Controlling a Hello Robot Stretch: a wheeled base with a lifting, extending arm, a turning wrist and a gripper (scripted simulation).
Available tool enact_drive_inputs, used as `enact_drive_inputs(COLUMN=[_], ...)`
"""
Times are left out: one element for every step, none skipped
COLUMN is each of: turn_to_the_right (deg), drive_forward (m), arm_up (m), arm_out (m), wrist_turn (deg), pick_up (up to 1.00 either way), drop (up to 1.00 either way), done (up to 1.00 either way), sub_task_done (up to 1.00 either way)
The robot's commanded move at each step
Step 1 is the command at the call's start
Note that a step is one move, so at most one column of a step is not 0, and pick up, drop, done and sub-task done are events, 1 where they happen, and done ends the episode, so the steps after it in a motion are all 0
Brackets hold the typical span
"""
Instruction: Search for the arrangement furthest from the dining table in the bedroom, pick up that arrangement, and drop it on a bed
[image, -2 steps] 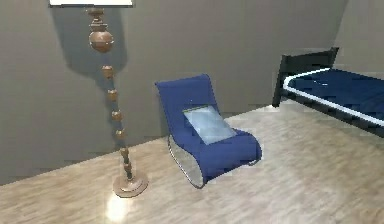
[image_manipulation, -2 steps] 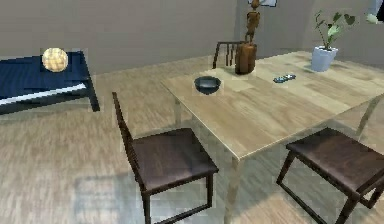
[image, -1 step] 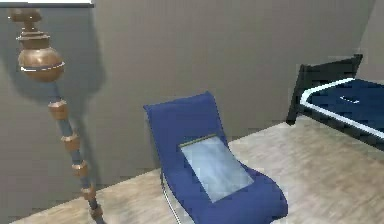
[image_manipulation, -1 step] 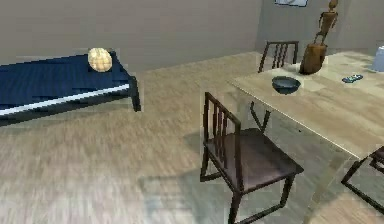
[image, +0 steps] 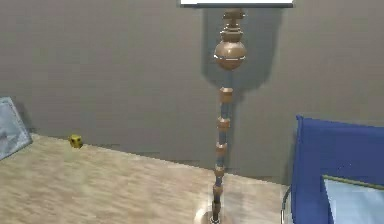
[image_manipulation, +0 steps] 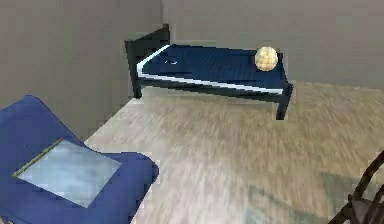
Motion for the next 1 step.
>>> enact_drive_inputs(turn_to_the_right=[-45.0], drive_forward=[0.00], arm_up=[0.00], arm_out=[0.00], wrist_turn=[0.0], pick_up=[0.00], drop=[0.00], done=[0.00], sub_task_done=[0.00])
